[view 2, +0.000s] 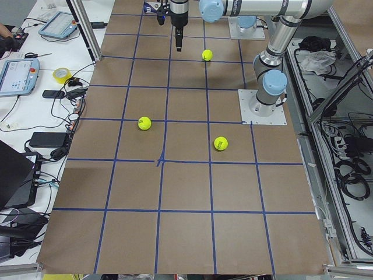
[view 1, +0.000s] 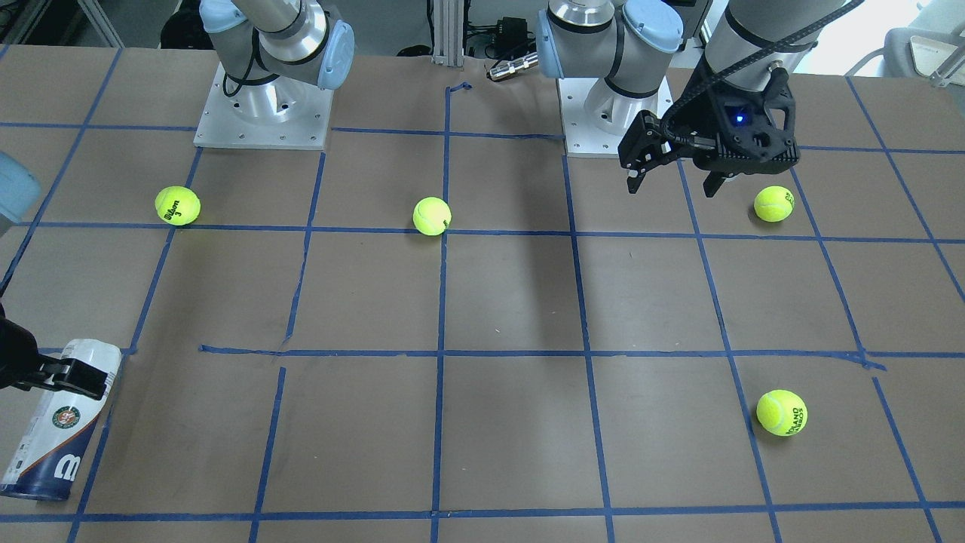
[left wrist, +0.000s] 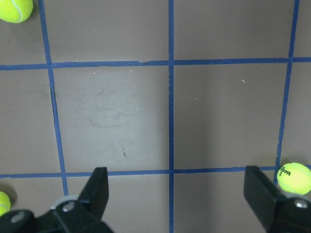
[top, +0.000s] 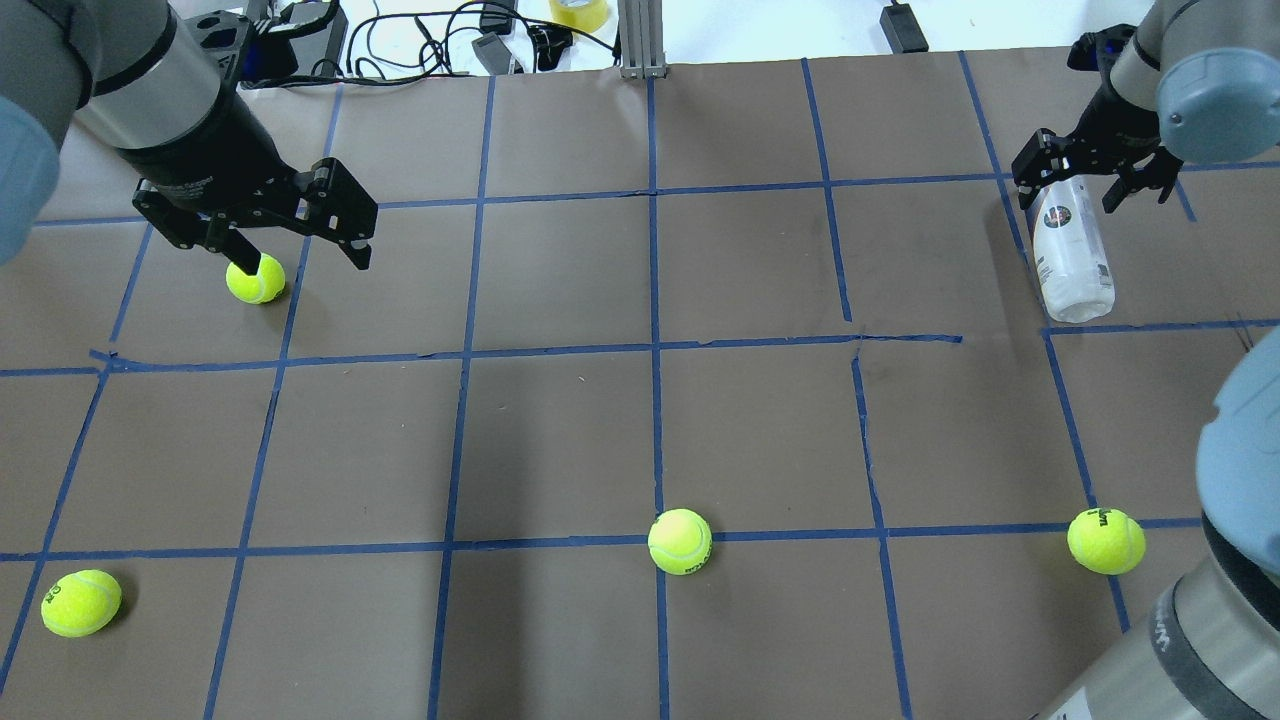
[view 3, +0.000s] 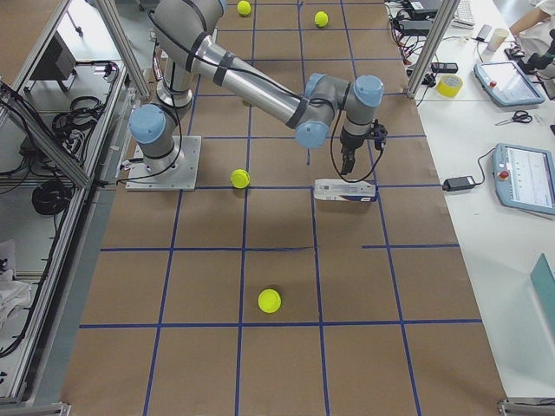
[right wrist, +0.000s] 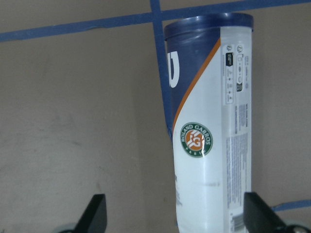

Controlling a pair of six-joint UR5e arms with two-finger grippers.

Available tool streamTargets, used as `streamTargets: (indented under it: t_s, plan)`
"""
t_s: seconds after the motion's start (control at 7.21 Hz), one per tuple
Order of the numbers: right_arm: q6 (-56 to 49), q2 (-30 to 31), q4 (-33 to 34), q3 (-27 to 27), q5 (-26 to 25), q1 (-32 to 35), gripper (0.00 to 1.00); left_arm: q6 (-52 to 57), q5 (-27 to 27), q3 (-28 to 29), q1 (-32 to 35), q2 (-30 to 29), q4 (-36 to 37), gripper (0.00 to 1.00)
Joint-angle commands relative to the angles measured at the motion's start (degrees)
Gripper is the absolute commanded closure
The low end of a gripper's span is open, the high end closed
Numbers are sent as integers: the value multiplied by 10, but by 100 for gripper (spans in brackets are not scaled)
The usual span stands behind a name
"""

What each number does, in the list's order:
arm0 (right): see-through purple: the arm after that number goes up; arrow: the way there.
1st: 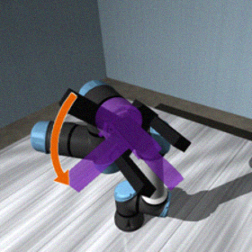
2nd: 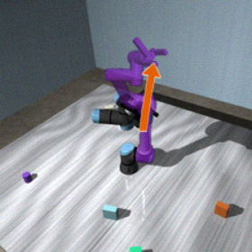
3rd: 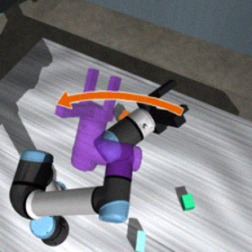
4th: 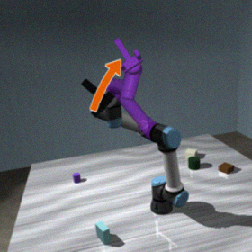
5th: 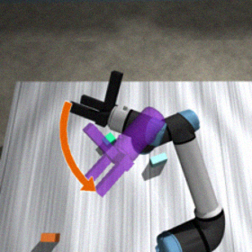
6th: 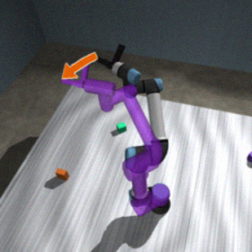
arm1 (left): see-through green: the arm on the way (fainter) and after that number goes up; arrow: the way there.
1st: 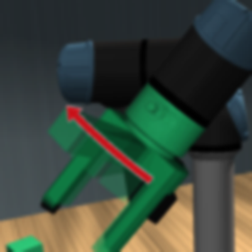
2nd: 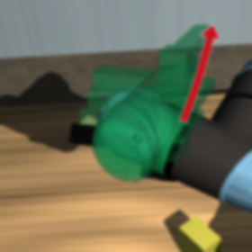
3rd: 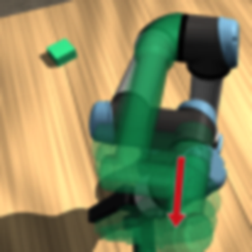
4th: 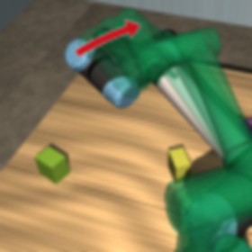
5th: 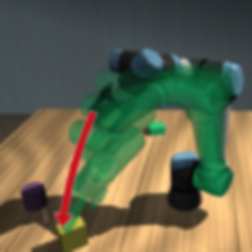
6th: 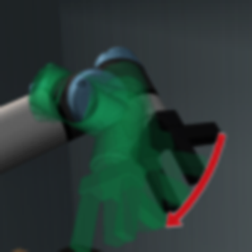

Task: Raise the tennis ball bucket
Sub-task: 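Close the right gripper on the can and lift it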

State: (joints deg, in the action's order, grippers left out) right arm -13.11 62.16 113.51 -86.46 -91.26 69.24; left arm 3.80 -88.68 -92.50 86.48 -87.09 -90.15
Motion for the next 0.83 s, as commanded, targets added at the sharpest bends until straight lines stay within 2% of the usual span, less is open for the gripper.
streamTargets:
  t_s: [0.0, 0.14, 0.69]
  plan:
    - [-3, -51, 57, 1, -1, -17, 0, 0, 4, 0, 0, -2, 1, 0]
    - [-24, -66, 75, 4, -2, -21, 0, 0, 0, 0, 0, 0, 1, 0]
    - [-28, -87, 76, 5, 0, -23, 0, 1, -2, 0, 0, 6, -2, 0]
